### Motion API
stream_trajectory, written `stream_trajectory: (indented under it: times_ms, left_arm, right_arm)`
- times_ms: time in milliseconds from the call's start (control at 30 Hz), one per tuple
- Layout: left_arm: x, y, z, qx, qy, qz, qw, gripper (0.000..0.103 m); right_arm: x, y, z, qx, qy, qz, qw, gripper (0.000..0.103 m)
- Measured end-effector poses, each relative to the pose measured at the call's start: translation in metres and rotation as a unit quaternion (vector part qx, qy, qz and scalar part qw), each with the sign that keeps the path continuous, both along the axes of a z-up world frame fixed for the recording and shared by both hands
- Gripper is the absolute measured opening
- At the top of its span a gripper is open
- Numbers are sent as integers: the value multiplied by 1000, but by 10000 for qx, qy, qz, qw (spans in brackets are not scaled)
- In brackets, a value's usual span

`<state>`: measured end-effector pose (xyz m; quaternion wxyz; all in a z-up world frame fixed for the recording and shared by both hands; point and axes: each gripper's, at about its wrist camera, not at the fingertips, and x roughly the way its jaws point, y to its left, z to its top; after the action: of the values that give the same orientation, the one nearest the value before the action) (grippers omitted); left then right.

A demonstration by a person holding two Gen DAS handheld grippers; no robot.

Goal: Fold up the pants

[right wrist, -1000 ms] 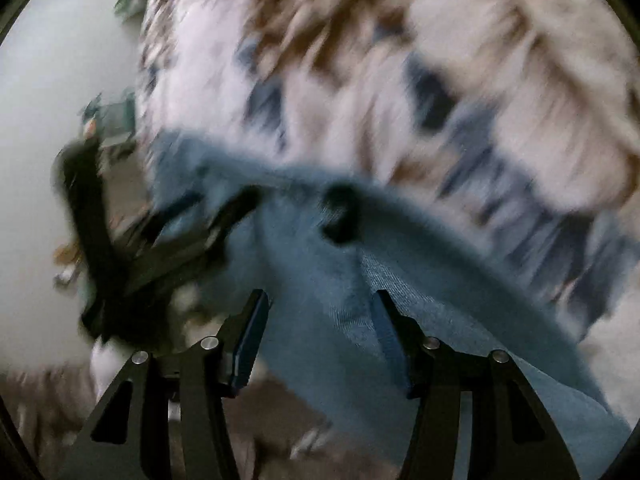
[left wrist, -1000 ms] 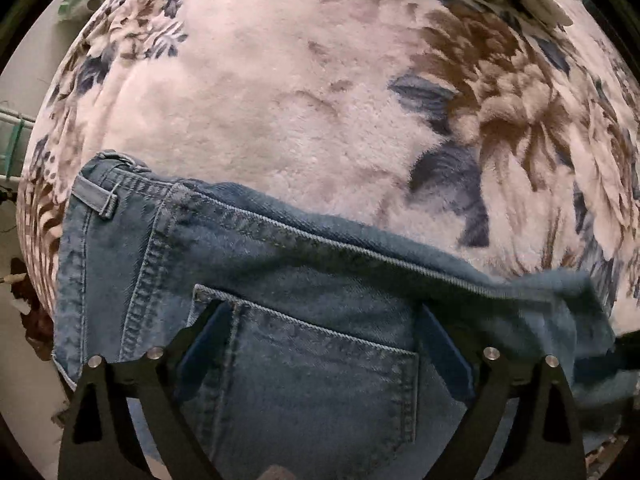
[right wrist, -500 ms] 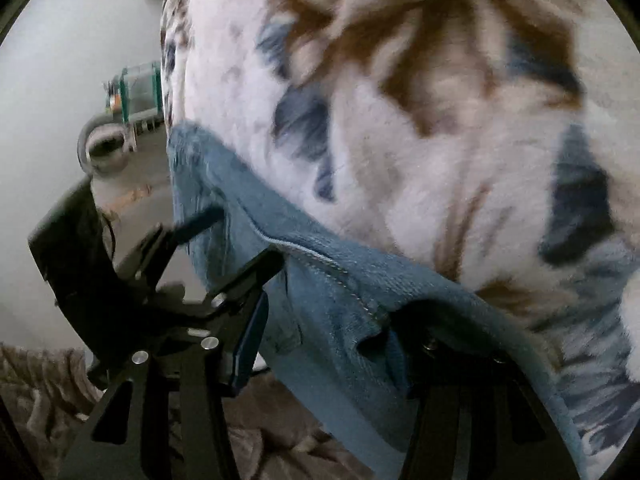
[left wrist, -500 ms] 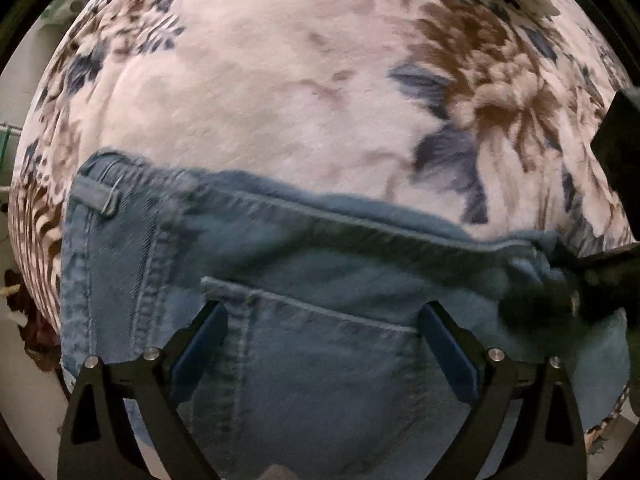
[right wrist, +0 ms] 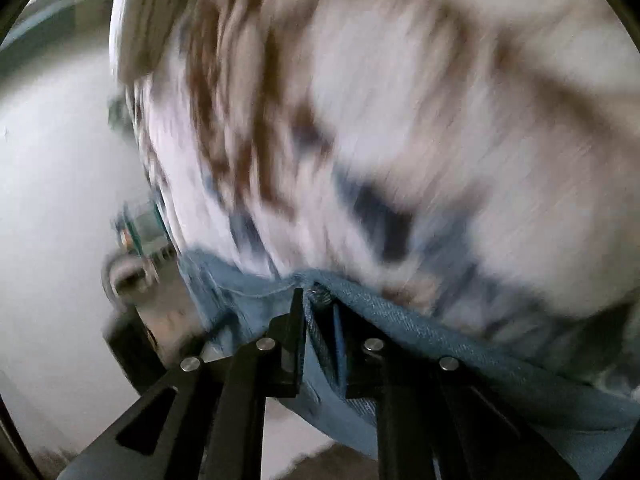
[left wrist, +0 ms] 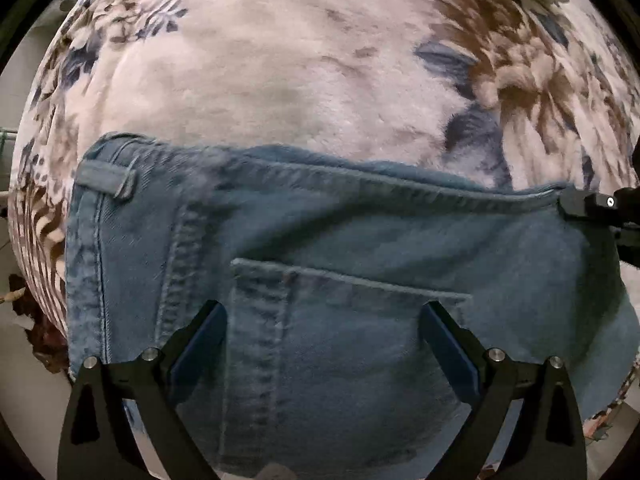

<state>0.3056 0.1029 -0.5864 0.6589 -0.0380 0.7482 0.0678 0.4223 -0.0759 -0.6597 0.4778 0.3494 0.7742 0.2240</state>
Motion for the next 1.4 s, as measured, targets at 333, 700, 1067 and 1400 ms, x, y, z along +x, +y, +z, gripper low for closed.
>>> stream_trajectory:
  times_ms: [333,700,1067,1400]
  left_arm:
    - [23,-14,36,-230,-253,-36,9994,99]
    - [79,-107,-12,110,-469,-1193,9917,103]
    - [69,-103,-15,-6,-371,-1070,9936,103]
    - [87,-91,-12,-8,-331,-1106,9933,103]
  right_arm:
    - [-1,-34,78,-1338,-1476,729,9772,15]
    - [-45,-55,62,-2332,-1790,2720,9163,15]
    - [-63,-37,78,-1219,-1576,1268,9717,15]
    - [-72,-103,51,-1854,-1440,58,9720,0]
